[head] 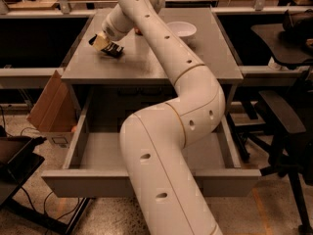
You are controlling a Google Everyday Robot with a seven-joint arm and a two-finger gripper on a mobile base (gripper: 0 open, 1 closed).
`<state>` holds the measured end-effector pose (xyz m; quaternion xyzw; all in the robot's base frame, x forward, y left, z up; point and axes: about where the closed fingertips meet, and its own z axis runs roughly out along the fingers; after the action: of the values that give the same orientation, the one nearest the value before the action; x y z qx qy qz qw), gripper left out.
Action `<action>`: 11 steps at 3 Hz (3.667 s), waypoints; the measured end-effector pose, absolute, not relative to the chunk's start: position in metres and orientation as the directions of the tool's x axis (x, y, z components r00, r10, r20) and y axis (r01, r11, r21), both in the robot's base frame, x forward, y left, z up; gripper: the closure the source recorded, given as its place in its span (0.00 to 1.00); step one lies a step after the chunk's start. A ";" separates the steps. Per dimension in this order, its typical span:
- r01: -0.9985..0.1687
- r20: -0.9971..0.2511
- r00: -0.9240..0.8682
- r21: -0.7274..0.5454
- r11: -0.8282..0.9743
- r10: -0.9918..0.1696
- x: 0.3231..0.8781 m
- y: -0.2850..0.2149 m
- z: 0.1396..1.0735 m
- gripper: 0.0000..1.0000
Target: Place rxbar chocolate into top drawer
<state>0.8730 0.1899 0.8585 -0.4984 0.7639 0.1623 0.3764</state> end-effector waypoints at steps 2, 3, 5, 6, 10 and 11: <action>-0.886 -0.732 -0.223 -0.123 0.447 -0.643 0.873 0.198 0.852 0.59; -0.888 -0.730 -0.224 -0.119 0.444 -0.645 0.873 0.201 0.848 0.82; -0.890 -0.728 -0.226 -0.116 0.442 -0.647 0.872 0.203 0.844 1.00; -0.880 -0.718 -0.245 -0.117 0.460 -0.651 0.874 0.198 0.846 1.00; -0.650 -0.651 -0.495 -0.162 0.742 -0.576 0.809 0.182 0.980 1.00; -0.619 -0.731 -0.453 -0.155 0.770 -0.510 0.780 0.178 1.027 1.00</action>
Offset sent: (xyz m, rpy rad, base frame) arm -0.0001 0.0053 -0.0018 -0.0023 0.0017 0.0004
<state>0.7804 0.1780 1.0270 -0.3322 0.8496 0.0671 0.4040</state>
